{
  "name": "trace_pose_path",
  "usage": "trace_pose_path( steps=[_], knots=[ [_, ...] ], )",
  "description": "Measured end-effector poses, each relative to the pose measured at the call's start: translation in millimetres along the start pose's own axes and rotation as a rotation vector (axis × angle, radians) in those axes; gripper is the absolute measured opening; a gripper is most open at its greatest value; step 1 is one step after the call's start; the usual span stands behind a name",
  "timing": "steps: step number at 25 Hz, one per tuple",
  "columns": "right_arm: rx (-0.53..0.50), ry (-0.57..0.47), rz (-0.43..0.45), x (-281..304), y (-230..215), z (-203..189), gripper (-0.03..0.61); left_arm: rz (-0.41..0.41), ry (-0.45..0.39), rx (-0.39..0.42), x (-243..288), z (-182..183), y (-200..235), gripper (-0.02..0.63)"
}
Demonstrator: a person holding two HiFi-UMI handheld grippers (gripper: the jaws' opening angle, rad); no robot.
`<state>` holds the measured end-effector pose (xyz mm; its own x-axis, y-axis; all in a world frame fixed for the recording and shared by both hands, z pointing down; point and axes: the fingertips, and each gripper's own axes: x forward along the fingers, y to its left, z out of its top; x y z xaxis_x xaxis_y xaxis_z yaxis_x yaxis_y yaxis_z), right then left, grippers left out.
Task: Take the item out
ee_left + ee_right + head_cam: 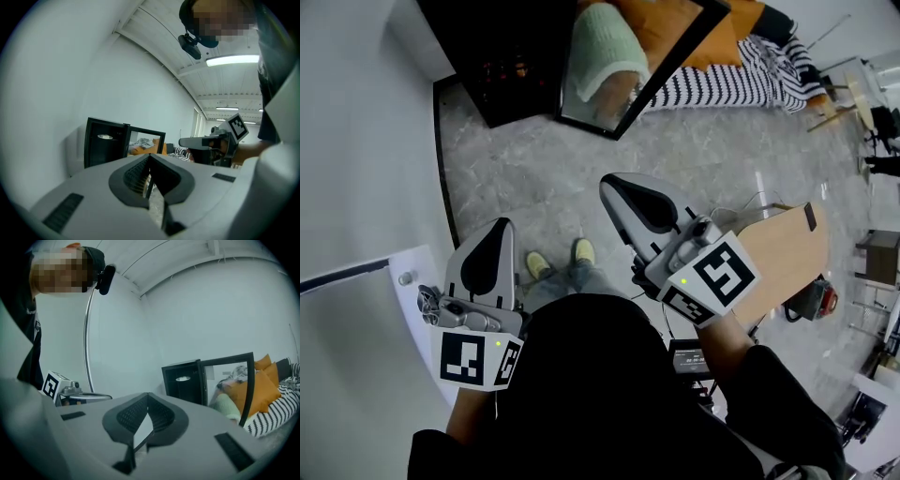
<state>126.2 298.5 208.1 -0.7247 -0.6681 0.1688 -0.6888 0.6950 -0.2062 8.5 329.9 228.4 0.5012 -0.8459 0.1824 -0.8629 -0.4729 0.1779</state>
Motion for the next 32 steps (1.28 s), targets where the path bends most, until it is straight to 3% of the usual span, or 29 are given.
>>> trace_pose_path(
  steps=[9, 22, 32],
  knots=[
    [-0.006, 0.023, -0.001, 9.1, 18.4, -4.4, 0.002, -0.018, -0.026, 0.061, -17.4, 1.3, 3.4, 0.009],
    [-0.051, 0.043, 0.008, 57.4, 66.6, -1.4, 0.002, 0.028, -0.076, 0.042, -54.2, 12.2, 67.3, 0.009],
    [-0.041, 0.055, -0.011, 69.2, 64.5, -9.1, 0.002, 0.031, -0.081, 0.018, -52.6, 9.0, 84.0, 0.009]
  ],
)
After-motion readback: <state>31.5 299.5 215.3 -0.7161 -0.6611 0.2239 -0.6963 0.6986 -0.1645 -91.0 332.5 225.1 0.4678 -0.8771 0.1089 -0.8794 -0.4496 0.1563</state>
